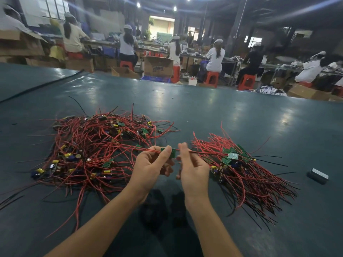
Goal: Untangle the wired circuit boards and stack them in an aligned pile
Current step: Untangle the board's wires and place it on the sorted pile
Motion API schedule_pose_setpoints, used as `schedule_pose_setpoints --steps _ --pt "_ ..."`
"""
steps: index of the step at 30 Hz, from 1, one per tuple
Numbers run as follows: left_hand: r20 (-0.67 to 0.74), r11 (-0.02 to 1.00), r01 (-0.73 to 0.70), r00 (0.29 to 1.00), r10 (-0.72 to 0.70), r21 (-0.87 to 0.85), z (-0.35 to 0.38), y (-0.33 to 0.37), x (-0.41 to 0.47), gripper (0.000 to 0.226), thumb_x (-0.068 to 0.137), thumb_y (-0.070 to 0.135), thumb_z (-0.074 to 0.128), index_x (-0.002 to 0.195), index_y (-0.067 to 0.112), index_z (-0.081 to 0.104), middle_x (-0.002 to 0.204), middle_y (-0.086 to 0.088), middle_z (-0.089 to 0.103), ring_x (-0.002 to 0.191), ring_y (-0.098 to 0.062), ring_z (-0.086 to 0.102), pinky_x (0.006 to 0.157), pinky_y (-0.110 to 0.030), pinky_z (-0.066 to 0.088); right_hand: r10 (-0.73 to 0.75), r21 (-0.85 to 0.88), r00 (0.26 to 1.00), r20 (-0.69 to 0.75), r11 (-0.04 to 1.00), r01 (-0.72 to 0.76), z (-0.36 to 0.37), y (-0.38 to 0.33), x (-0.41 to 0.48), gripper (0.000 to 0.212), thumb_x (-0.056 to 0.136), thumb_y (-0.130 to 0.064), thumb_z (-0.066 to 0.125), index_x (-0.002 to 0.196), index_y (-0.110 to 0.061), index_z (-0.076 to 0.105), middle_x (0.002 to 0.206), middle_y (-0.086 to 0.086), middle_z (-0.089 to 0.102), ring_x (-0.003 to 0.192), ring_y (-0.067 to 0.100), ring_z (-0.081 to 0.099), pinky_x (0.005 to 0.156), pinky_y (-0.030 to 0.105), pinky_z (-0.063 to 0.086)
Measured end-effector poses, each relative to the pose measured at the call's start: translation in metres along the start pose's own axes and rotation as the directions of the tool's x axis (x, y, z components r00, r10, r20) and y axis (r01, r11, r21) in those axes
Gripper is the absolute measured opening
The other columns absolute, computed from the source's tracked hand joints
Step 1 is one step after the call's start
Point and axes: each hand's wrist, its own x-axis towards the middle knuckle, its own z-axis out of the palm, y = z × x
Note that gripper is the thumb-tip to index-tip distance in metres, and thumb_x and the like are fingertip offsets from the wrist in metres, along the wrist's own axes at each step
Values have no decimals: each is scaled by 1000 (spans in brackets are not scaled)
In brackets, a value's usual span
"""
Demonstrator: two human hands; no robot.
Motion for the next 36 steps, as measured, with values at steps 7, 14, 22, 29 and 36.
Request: schedule_pose_setpoints --steps 7,14,22,29,36 --pt "25 996 -2 1000 0 91 0 -5 1 22 76 37 67 75 15 69 64 -1 69 57 -11 65 55 -20 52 28 89 1000 -6 996 -27 5 1 -3 30 93 -20 66 68 -27 79 75 -5 76 73 6 70 65 18 55" --pt "21 1000 -5 1000 5 -2 -3 -1 5 18 78 30 64 71 14 61 59 -6 65 47 -14 57 49 -22 49 132 237 961 -244 969 -73 -18 -9 24 24 92 -19 68 70 -18 77 48 -11 41 38 3 26 37 16 24" --pt "43 999 -27 999 26 31 -6 0 4 23 78 34 64 74 12 62 62 -6 66 51 -15 59 51 -24 51 128 360 945 -302 933 -11 -37 -13 33 24 95 -17 64 73 -16 76 51 -8 50 37 4 31 36 18 26" --pt "-39 956 -218 973 229 195 -5 -6 1 18 79 34 69 90 21 70 68 2 69 52 -8 58 51 -20 49 244 60 968 -51 969 -241 -12 -4 13 34 87 -46 68 73 -16 73 61 -9 65 44 5 47 40 19 35" --pt "9 933 -293 955 298 207 -9 7 5 19 83 31 63 97 19 68 57 8 60 47 -8 50 46 -18 44 -699 -526 715 5 606 596 -7 3 -3 16 88 -29 69 79 -16 64 76 -9 56 62 7 50 59 15 40"
